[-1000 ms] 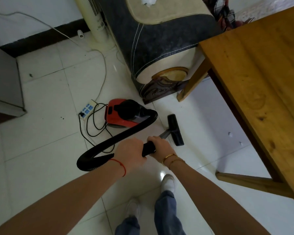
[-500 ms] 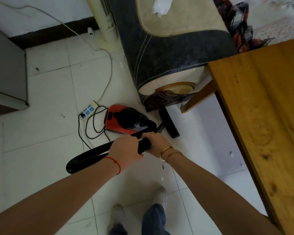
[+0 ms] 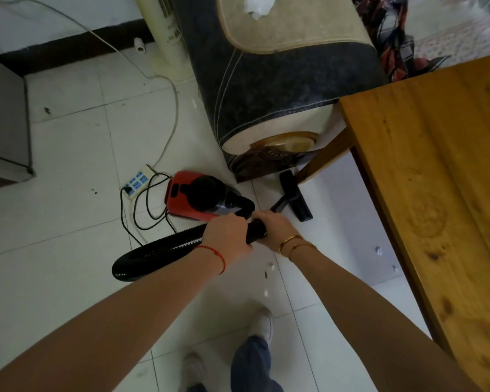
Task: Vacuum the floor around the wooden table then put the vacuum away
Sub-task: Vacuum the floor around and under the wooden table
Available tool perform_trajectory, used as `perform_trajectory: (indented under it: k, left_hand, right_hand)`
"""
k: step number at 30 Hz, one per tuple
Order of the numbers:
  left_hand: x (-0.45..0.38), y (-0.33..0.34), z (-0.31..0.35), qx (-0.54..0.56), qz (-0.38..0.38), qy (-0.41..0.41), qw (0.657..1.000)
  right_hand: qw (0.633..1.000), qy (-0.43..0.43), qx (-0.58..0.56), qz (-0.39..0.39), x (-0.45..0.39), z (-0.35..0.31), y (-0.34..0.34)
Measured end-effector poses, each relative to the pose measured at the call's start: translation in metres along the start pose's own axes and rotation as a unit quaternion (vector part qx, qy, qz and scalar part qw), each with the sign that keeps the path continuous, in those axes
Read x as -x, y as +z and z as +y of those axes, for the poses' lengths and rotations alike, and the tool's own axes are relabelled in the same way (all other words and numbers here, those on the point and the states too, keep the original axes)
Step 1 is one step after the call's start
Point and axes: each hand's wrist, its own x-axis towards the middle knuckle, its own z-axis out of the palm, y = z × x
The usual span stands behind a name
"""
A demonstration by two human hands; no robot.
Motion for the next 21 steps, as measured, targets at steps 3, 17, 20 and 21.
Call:
perform_trajectory:
  k: [3,17,20,21]
  left_hand:
    - [0.018,0.010,-0.007,0.012,-0.002,-0.009,1.000]
    - [0.162,0.062,-0.058,-0.031,-0.048,0.053,0.997]
    - [0.192,0.080,-0.062,-0.054,-0.041,0.074,0.995]
    - [0.200,0.086,-0.062,-0.059,-0.040,0.079,0.994]
  right_hand:
    - [1.000,-0.007,-0.001,-0.007,0.013,-0.011,0.012]
    - [0.998,-0.003,-0.064,0.001,0.119,-0.104,0.121]
    - [0.997,0.011,-0.076,0.008,0.149,-0.116,0.149]
    - [0.997,0.014,-0.081,0.009,0.157,-0.118,0.157]
